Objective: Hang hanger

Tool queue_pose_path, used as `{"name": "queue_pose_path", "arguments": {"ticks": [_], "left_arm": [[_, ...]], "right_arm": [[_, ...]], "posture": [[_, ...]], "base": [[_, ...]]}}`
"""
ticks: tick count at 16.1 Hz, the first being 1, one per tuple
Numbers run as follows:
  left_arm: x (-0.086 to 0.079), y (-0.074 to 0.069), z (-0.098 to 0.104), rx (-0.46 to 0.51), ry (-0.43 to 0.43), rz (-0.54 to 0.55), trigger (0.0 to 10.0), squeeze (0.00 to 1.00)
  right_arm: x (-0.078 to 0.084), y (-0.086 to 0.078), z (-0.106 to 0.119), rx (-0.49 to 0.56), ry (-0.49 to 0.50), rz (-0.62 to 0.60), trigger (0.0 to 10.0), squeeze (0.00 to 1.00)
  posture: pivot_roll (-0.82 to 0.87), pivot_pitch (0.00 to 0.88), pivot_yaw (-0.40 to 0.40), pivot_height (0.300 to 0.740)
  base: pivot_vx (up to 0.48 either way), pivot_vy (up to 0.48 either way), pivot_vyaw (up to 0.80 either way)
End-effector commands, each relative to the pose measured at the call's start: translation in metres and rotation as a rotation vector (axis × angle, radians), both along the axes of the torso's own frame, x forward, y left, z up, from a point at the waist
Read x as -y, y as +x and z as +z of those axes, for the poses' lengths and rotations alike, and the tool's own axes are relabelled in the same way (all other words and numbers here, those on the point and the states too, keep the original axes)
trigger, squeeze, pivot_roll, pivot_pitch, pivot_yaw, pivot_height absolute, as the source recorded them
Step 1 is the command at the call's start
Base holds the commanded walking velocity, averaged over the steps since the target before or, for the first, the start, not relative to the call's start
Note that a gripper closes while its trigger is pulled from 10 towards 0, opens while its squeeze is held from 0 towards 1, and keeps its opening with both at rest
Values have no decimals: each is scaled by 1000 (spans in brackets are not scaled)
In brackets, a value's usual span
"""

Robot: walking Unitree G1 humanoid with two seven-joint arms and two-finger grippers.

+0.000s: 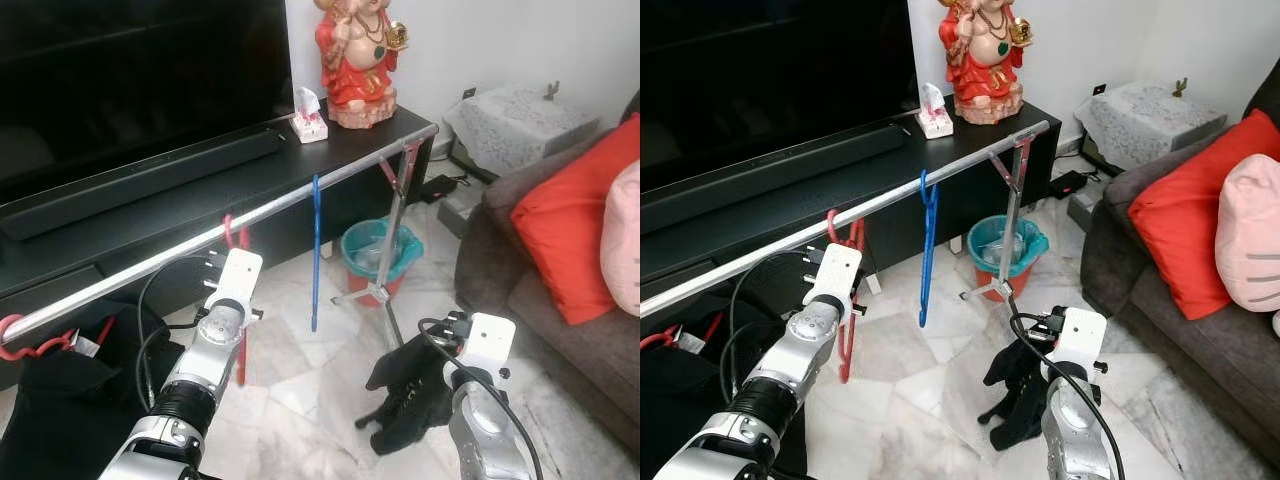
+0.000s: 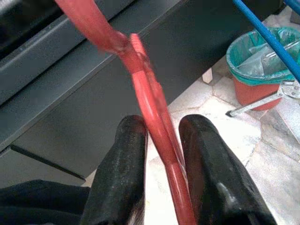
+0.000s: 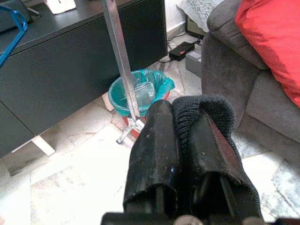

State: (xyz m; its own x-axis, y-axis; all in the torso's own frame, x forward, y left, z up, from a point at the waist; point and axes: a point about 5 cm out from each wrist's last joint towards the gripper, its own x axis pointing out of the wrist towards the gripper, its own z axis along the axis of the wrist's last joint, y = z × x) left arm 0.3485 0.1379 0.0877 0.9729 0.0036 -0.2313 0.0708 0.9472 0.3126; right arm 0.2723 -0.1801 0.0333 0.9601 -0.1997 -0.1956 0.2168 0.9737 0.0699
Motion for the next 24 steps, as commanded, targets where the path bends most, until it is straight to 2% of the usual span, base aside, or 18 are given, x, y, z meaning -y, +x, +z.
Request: {"name": "queue_pose_path", "arguments": {"ticks": [1,5,14,15,16,17,18,20,21,23,24], "left_arm": [[-3,-1,-2,3,31,1,0,0],[0,-4,2,79,54,-32,0,0],[-2,-14,18,271,-40,-10,0,0],[-3,-20,19,282,-54,-29,0,0],[-4,-22,17,274,-49,-44,2118,0],[-6,-29,13,262,-32,-67,5373,0],[-13,-41,2,225,-19,-105,10000,0],[-22,-51,-7,197,26,-131,10000,0],[-39,-65,-15,164,30,-122,10000,0],[-57,-81,-25,124,62,-119,10000,0],[-64,-85,-29,105,78,-104,10000,0]], "right_arm": [[-3,3,4,26,-6,6,10000,0],[-3,3,4,30,-4,3,10000,0],[-2,4,6,35,-10,12,10000,0],[-3,4,5,33,-9,15,10000,0],[-3,4,5,33,-9,16,10000,0],[-3,3,5,32,-10,15,10000,0],[-1,2,4,29,-12,13,10000,0],[0,2,4,26,-15,15,10000,0],[1,3,4,27,-17,15,10000,0],[2,4,5,27,-22,21,10000,0],[2,4,5,26,-24,25,10000,0]], "posture": [[-132,0,74,732],[-132,0,76,732],[-121,0,62,732],[-124,0,66,732],[-124,0,66,732],[-127,0,68,732],[-122,0,66,732],[-122,0,65,732],[-115,0,61,732],[-105,0,53,732],[-102,0,51,732]], "base": [[0,0,0],[0,0,0],[0,0,0],[0,0,0],[0,0,0],[0,0,0],[0,0,0],[0,0,0],[0,0,0],[0,0,0],[0,0,0]]}}
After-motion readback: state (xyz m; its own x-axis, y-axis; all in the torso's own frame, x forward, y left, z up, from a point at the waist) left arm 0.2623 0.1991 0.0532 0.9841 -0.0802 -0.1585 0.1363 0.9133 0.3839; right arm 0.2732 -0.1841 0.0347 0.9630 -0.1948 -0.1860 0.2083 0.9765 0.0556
